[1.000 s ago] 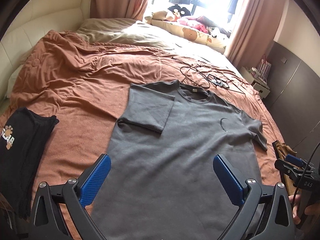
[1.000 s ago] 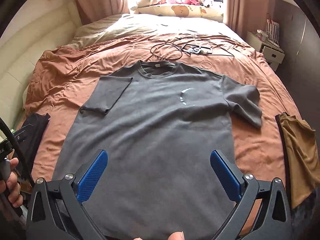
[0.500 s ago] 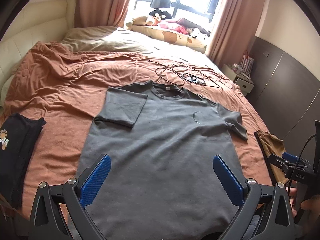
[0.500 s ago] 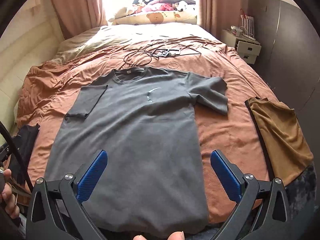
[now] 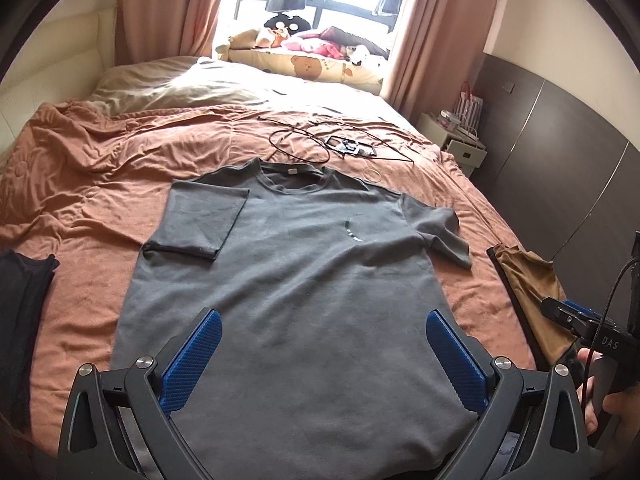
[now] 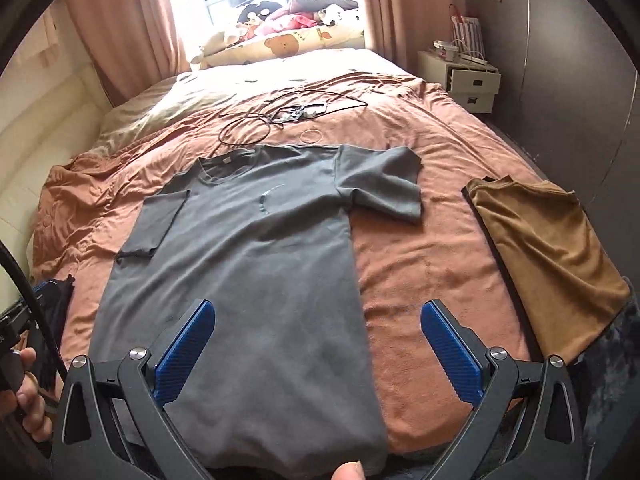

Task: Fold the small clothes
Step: 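Move the right gripper to the other sleeve and grasp its side edge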

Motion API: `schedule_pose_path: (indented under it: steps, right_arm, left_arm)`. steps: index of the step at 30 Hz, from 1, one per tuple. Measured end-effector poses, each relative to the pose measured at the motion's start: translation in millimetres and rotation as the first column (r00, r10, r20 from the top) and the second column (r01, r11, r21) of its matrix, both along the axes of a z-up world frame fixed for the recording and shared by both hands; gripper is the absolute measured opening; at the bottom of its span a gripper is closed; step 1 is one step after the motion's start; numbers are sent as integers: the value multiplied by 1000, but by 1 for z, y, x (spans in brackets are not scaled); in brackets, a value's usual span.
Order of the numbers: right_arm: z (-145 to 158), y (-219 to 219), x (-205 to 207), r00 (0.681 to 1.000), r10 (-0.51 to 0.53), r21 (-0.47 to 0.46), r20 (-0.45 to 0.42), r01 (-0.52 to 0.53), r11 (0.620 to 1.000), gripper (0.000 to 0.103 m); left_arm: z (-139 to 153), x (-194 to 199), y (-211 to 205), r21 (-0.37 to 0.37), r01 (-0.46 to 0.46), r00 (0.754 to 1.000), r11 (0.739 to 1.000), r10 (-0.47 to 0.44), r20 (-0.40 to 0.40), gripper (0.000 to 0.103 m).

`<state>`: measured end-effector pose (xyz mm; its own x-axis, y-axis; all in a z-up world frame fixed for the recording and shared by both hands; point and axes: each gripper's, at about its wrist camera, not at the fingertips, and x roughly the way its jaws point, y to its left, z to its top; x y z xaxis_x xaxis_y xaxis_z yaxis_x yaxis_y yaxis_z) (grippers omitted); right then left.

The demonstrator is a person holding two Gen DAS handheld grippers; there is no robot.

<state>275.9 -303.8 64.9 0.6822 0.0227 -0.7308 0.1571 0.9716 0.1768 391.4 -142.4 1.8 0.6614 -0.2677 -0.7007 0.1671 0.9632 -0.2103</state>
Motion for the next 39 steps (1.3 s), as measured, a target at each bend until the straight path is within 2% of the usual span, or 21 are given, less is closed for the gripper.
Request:
schedule_pose_path:
  steps: [9,19,24,26,29,32,37,39]
  right_arm:
    - [-22,-25,17,993,-55,9,105,54,998,103]
    - [-73,-55,65,990,-123,53,64,119,991,103]
    - [-86,-66,95,985,-172,-27,14,172,985,103]
    - [-92,-73,105,985,-174,18,10,174,985,103]
    - [-99,-77,118,980,-196,12,16,196,981,103]
    - [-110,-86,132,979,-203,68,22,201,977,103]
    - [-137,-104,149,977,-214,122,16,211,970,103]
    - [-149,-113,155,974,-226,162,19,220,962,103]
  left_arm:
    - [-23,41,-49,21,89,996,996,-89,-24,103]
    - [-54,97,-97,42,168,984,985,-165,-68,103]
    - [-71,124,-118,53,188,979,981,-183,-94,103]
    - [-78,135,-126,55,197,976,979,-190,-109,103]
    - [-88,149,-138,63,217,970,974,-208,-125,103]
    - [-96,162,-150,76,242,964,967,-231,-135,103]
    - [-110,181,-173,127,293,950,948,-273,-153,102]
    - [-115,189,-179,124,305,946,944,-285,-156,99]
